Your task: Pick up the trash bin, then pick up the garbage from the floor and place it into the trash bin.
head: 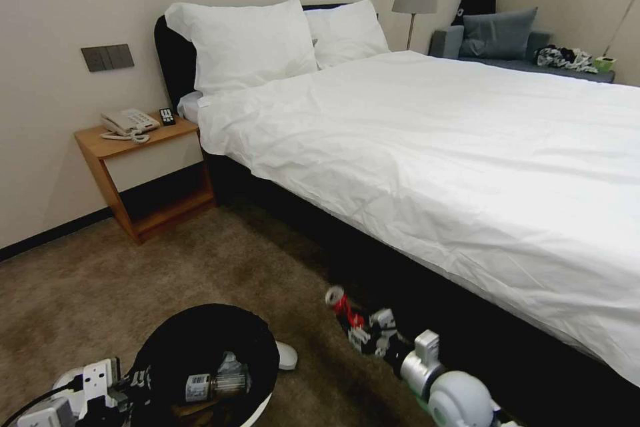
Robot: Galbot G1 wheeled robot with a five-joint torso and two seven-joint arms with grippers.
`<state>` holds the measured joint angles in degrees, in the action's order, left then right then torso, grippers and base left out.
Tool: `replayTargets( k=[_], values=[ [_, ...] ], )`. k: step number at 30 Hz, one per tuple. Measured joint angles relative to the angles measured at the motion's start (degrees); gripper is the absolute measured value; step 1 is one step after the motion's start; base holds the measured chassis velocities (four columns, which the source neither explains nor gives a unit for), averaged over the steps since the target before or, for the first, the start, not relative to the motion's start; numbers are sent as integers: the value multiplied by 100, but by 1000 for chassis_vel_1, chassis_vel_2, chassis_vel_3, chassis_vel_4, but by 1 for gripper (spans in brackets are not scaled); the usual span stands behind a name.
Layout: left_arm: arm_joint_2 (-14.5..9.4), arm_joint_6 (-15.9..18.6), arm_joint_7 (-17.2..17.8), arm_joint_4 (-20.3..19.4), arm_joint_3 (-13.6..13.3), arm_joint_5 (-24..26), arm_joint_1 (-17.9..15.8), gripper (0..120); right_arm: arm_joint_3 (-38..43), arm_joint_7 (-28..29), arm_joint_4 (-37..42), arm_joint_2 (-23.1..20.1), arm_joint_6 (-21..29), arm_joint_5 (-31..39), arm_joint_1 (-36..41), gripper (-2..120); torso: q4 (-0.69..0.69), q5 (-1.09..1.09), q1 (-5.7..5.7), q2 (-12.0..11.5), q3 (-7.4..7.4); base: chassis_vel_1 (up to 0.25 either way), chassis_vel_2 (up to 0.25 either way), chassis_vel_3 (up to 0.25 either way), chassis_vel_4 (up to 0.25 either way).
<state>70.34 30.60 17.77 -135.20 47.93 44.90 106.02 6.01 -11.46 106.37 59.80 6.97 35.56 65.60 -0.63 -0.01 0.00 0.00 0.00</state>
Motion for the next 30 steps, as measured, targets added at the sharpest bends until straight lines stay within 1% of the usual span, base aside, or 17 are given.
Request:
replayTargets(
  k=[2,4,5,7,8,10,11,13,14,15,16,18,19,21,22,25,30],
  values=[
    [6,3,1,-1,-3,-1,-2,4,-35,-95,156,-14,-89,131,-87,42,0,0,0,0,0,0,0,0,0],
    [13,7,2,-6,-3,-4,3,4,-205,-339,354,-55,-292,384,-321,42,1,0,0,0,0,0,0,0,0],
    [13,7,2,-6,-3,-4,3,4,-205,-339,354,-55,-292,384,-321,42,1,0,0,0,0,0,0,0,0],
    [12,9,0,-9,6,-7,20,4,-526,-626,453,-68,-513,654,-633,42,0,0,0,0,0,0,0,0,0],
    [12,9,0,-9,6,-7,20,4,-526,-626,453,-68,-513,654,-633,42,0,0,0,0,0,0,0,0,0],
    [29,10,-1,-9,11,-19,23,4,-985,-939,467,5,-737,1098,-1028,42,2,0,0,0,0,0,0,0,0],
    [29,10,-1,-9,11,-19,23,4,-985,-939,467,5,-737,1098,-1028,42,2,0,0,0,0,0,0,0,0],
    [45,12,-1,-14,5,-28,24,4,-1325,-1165,460,108,-881,1405,-1340,42,2,0,0,0,0,0,0,0,0],
    [45,12,-1,-14,5,-28,24,4,-1325,-1165,460,108,-881,1405,-1340,42,2,0,0,0,0,0,0,0,0],
    [58,12,-2,-24,-5,-41,32,4,-1616,-1325,426,184,-942,1601,-1611,42,1,-1,0,0,0,0,0,0,0],
    [58,12,-2,-24,-5,-41,32,4,-1616,-1325,426,184,-942,1601,-1611,42,1,-1,0,0,0,0,0,0,0],
    [78,13,-3,-33,-10,-48,32,4,-1994,-1496,337,280,-974,1748,-1951,42,2,0,0,0,0,0,0,0,0],
    [78,13,-3,-33,-10,-48,32,4,-1994,-1496,337,280,-974,1748,-1951,42,2,0,0,0,0,0,0,0,0],
    [88,14,-5,-34,-11,-49,29,4,-2370,-1568,239,332,-979,1807,-2217,42,0,0,0,0,0,0,0,0,0],
    [88,14,-5,-34,-11,-49,29,4,-2370,-1568,239,332,-979,1807,-2217,42,0,0,0,0,0,0,0,0,0],
    [87,14,-18,-34,-12,-50,27,4,-2791,-1613,102,430,-987,1830,-2492,42,1,0,0,0,0,0,0,0,0],
    [87,16,-20,-33,-20,-50,18,4,-3178,-1632,-17,553,-982,1868,-2698,42,1,0,0,0,0,0,0,0,0]
  ],
)
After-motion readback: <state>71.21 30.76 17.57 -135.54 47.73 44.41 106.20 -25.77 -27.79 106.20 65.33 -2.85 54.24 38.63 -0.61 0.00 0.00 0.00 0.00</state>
